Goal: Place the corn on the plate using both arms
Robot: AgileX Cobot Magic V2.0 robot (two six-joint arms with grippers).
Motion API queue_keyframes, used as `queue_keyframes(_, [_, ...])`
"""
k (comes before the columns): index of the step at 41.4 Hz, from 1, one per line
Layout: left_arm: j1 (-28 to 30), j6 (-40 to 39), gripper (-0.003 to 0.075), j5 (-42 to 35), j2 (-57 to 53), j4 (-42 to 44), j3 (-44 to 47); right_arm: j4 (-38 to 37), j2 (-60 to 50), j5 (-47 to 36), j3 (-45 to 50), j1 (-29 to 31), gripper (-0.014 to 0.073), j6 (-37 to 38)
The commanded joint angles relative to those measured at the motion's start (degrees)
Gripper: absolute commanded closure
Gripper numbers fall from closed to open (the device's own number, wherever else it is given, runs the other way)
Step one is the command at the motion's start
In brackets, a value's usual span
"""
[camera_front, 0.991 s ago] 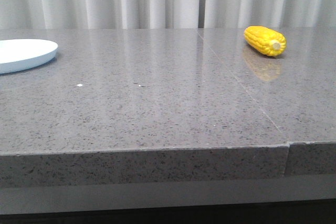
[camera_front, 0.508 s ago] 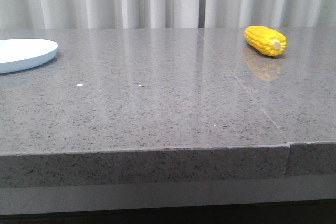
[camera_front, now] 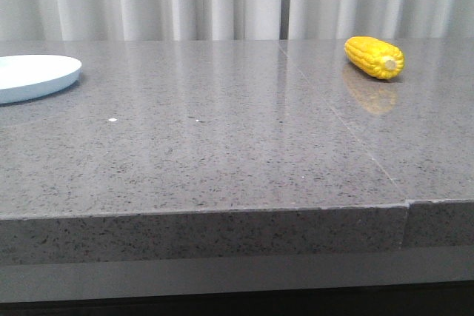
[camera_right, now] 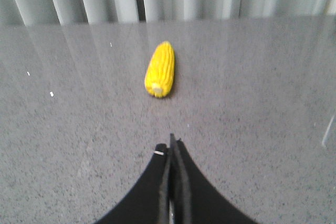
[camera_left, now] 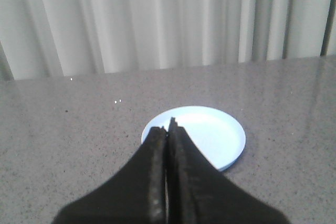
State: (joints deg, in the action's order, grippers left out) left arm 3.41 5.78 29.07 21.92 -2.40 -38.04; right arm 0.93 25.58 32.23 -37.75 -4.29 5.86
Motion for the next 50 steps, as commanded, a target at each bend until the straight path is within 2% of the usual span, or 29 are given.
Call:
queue_keyframes(1, [0.1,-0.1,0.0740,-3.9,2.4,-1.0,-0.7,0.1,2.8,-3.7,-1.9,0.3,0.0713,-0.5])
queue_keyframes(16, [0.1,-0.1,0.0740,-3.8,5.6,-1.0,1.6,-0.5,7.7,-1.2,-1.9,0.3,0.0695,-1.0])
queue_keyframes(18, [0.1,-0.1,0.0739,-3.8,5.6,-1.0,1.6,-0.5,7.8,-1.1,-1.9,0.3,0.0648,-1.3])
queue_keyframes(21, [0.1,-0.1,0.0715,-3.7,5.6,-1.0,1.6,-0.5,7.8,-1.0,-1.9,0.3,0.0510,-1.4])
queue_keyframes(23, [0.1,-0.1,0.0657,-3.7,5.6,-0.7,1.6,-0.5,7.8,-0.9,-1.9,0.3,0.0391,-1.6])
queue_keyframes(27, [0.1,-0.1,0.0440,-3.6,5.6,-0.3,1.5,-0.5,7.8,-0.9,-1.9,0.3,0.0130,-1.6])
queue_keyframes(29, [0.1,-0.1,0.0328,-3.6,5.6,-0.3,1.4,-0.5,7.8,-0.8,-1.9,0.3,0.0062,-1.6])
queue_keyframes(31, [0.1,-0.1,0.0258,-3.6,5.6,-0.3,1.4,-0.5,7.8,-0.8,-1.9,0.3,0.0014,-1.6])
queue_keyframes(34, [0.1,-0.1,0.0200,-2.7,5.8,-0.3,0.8,-0.5,7.8,-0.8,-1.9,0.3,-0.0001,-1.6])
queue_keyframes(45, [0.1,-0.1,0.0206,6.1,15.8,-0.3,-7.4,-0.5,7.8,-0.8,-1.9,0.3,-0.0001,-1.6])
queue_keyframes(50, [0.1,-0.1,0.0206,5.4,23.4,-0.2,-10.8,-0.5,7.8,-0.8,-1.9,0.3,-0.0001,-1.6])
